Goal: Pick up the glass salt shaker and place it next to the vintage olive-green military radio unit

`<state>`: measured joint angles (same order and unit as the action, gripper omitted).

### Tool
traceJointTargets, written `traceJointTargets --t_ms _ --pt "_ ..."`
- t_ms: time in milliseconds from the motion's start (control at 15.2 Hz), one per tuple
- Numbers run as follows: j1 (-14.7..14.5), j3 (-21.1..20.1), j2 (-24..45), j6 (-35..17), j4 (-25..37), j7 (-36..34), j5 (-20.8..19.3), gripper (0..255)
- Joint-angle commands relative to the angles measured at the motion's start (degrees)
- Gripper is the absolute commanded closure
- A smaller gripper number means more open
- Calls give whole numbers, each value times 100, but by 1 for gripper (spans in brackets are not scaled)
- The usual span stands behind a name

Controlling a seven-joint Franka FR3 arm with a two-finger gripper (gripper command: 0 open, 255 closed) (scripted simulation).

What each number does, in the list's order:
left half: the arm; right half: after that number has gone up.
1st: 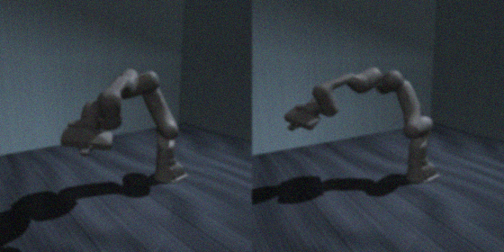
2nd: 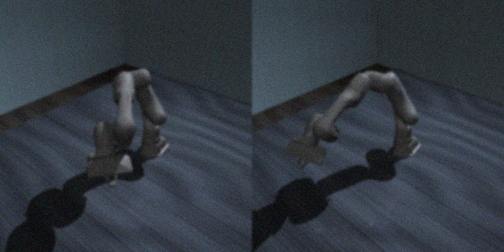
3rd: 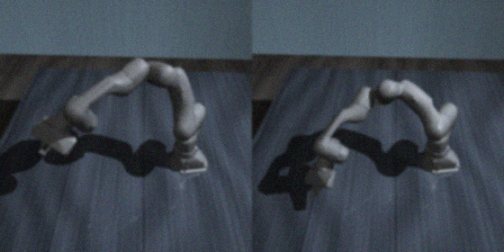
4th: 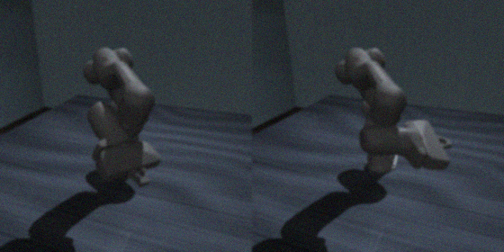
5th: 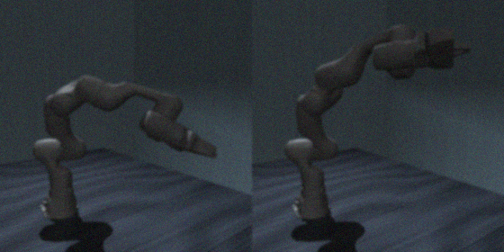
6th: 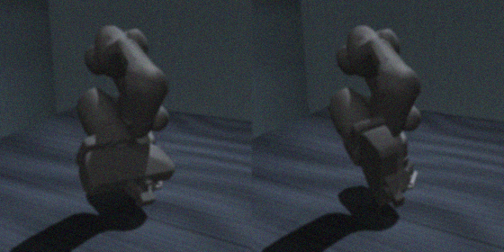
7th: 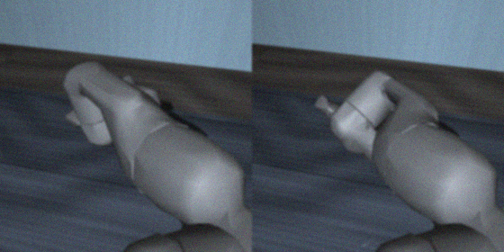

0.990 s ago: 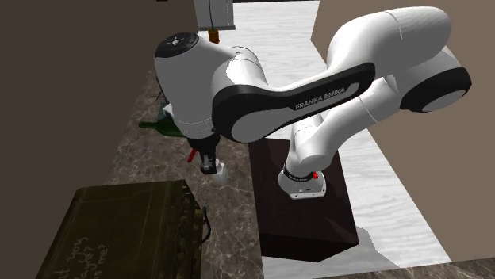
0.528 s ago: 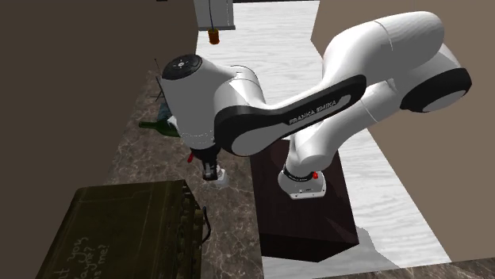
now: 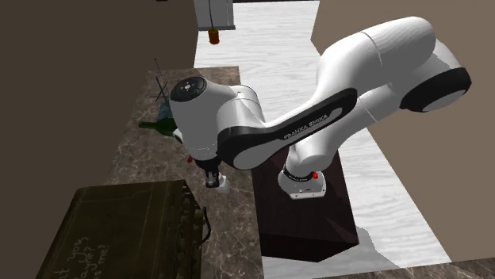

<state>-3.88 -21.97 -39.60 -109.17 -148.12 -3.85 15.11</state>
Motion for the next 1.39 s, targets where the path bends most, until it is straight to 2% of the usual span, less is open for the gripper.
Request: traceJointTargets --t_ms 0,858,1320 --pt "-7 -30 31 -187 -154 18 28 255" --pt "-37 -308 496 -1375 -881 37 216 255" --pt "-37 -308 496 -1375 -881 37 216 255"
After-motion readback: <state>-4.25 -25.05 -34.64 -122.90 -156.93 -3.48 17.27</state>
